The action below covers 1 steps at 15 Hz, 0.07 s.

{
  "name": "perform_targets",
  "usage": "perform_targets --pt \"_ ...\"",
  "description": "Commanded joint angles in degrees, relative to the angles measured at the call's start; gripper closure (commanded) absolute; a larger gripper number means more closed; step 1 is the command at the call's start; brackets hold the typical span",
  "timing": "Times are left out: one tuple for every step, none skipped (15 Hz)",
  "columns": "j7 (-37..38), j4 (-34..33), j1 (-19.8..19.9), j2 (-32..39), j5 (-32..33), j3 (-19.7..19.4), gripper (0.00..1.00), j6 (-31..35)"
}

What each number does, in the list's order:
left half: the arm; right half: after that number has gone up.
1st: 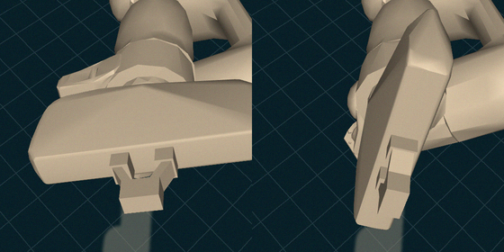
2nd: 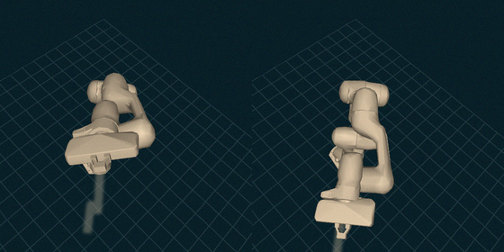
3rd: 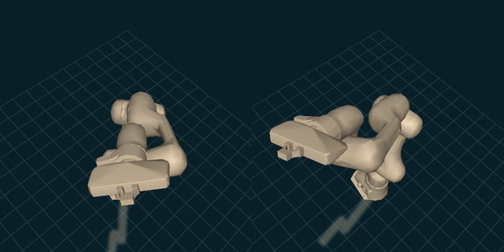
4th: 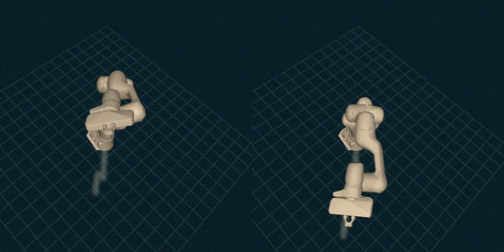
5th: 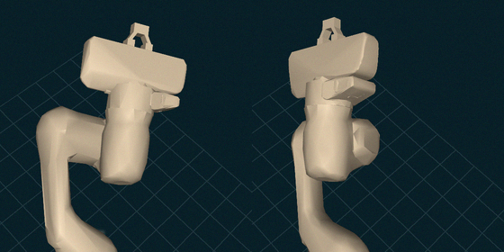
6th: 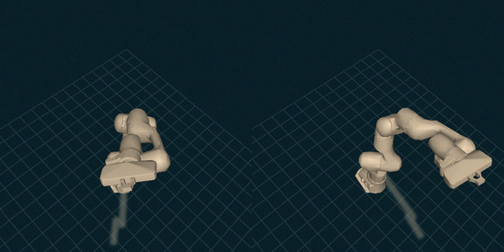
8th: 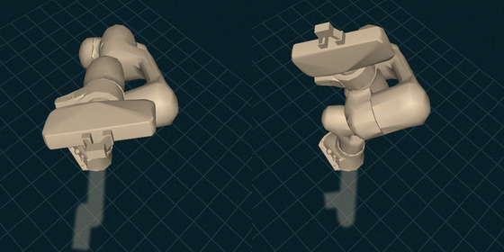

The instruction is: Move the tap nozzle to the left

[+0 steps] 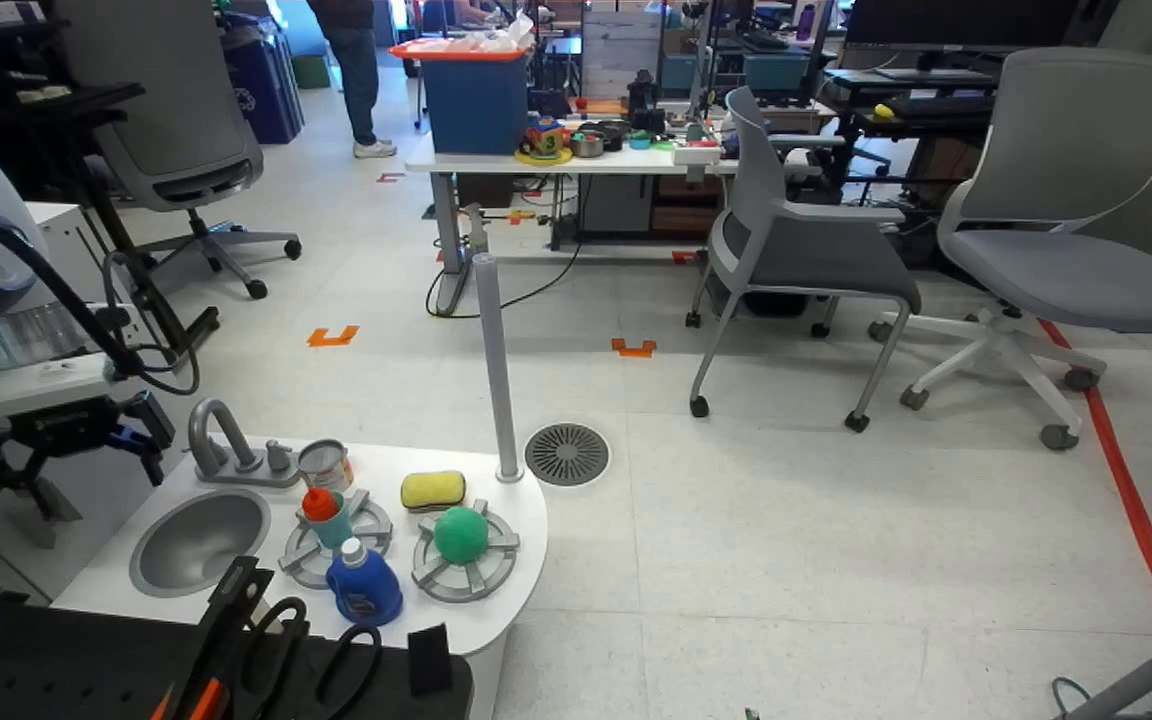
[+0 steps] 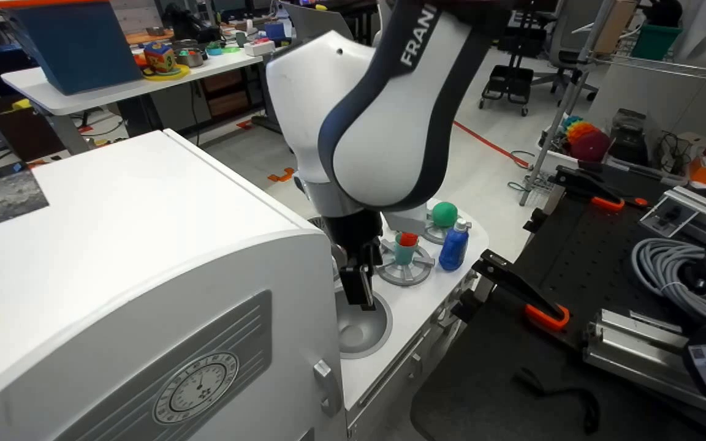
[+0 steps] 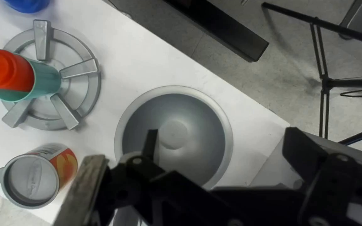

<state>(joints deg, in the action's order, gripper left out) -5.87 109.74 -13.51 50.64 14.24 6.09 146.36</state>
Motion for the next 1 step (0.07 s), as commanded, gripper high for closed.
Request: perform_targets --pt "-0.2 -0.3 -0.4 0.4 -0.3 -0.1 0.00 -0.1"
